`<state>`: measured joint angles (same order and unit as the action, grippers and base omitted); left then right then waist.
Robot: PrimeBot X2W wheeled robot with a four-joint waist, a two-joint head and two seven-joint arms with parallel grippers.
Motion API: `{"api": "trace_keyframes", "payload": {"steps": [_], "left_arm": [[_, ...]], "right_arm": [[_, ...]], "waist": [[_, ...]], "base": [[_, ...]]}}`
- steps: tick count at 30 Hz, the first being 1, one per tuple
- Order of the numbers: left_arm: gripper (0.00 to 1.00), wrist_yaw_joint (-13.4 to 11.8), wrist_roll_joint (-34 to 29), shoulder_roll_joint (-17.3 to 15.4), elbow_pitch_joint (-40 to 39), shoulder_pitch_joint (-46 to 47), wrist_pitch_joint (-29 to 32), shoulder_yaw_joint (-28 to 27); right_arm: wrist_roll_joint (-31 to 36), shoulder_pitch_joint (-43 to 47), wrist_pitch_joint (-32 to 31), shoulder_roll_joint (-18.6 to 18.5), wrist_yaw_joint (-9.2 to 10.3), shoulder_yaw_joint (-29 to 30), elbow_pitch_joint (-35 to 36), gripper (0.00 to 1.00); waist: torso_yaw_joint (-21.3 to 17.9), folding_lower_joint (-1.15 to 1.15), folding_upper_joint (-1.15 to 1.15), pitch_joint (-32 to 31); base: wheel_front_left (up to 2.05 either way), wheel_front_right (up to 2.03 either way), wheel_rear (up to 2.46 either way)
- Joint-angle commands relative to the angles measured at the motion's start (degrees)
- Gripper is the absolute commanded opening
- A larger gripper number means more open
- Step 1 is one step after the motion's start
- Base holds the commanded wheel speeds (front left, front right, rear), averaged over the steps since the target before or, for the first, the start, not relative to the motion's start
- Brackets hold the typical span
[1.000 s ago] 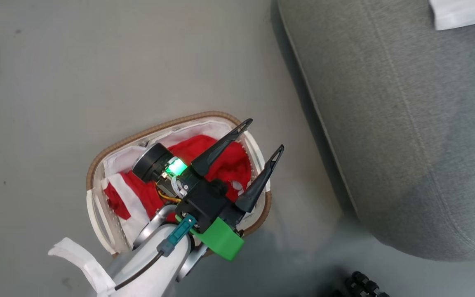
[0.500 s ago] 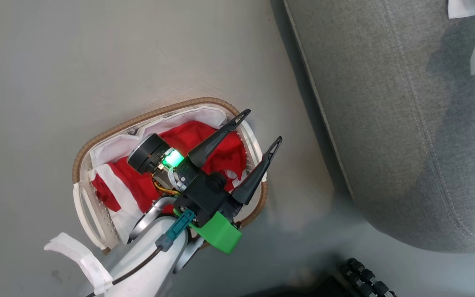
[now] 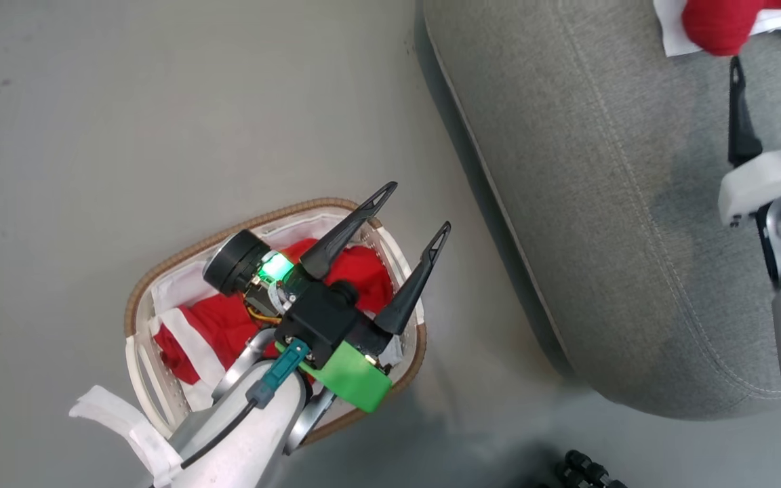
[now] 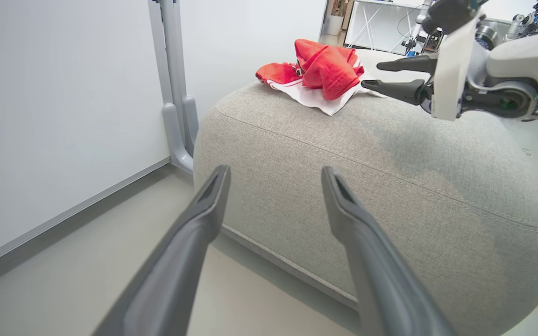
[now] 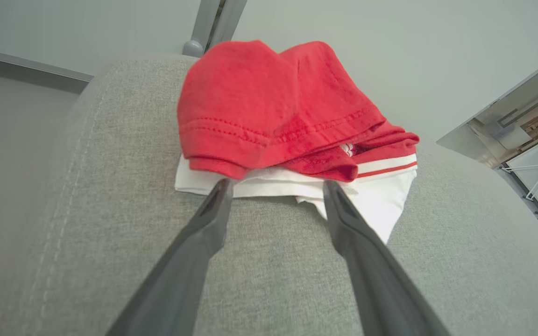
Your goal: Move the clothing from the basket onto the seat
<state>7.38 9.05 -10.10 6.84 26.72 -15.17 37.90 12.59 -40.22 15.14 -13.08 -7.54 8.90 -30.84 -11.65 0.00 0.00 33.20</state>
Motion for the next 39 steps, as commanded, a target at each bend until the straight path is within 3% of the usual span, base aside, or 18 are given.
{"api": "trace_keyframes", "payload": {"steps": [1, 15, 20, 27, 33, 39], "left_arm": [[1.0, 0.0, 0.1, 0.4, 0.2, -1.3, 0.0, -0.6], [1.0, -0.7, 2.1, 4.3, 2.1, -10.6, 0.0, -10.1], [1.0, -1.3, 2.3, 5.0, 1.8, -15.0, 0.0, -15.9], [1.0, -3.9, 2.2, 6.1, 1.3, -20.6, 0.0, -24.9], [1.0, -3.8, 3.3, 6.8, 1.5, -25.4, 0.0, -30.7], [1.0, -3.5, 4.9, 7.2, 1.6, -29.2, 0.0, -34.2]], "right_arm": [[-0.5, 1.4, 0.0, -0.3, 0.1, -0.3, 0.3, 1.0], [-3.9, 6.9, 0.0, -2.7, 0.1, -3.6, 1.9, 1.0], [-5.4, 8.8, 0.0, -1.1, 0.1, -4.9, 4.3, 1.0], [-7.9, 12.5, 0.0, 3.6, 0.09, -6.2, 8.8, 1.0], [-9.7, 17.7, 0.0, 8.4, 0.09, -6.8, 12.1, 1.0], [-11.3, 23.4, 0.0, 10.1, 0.09, -7.7, 13.5, 1.0]], "waist": [[-0.2, 0.0, 0.0, -3.6], [5.6, 0.0, 0.0, -18.8], [8.2, 0.0, 0.0, -22.7], [10.6, 0.0, 0.0, -26.1], [12.1, 0.0, 0.0, -28.7], [13.2, 0.0, 0.0, -30.5]], "base": [[0.0, 0.0, 0.0], [0.0, 0.0, 0.0], [0.0, 0.0, 0.0], [0.0, 0.0, 0.0], [0.0, 0.0, 0.0], [0.0, 0.0, 0.0]]}}
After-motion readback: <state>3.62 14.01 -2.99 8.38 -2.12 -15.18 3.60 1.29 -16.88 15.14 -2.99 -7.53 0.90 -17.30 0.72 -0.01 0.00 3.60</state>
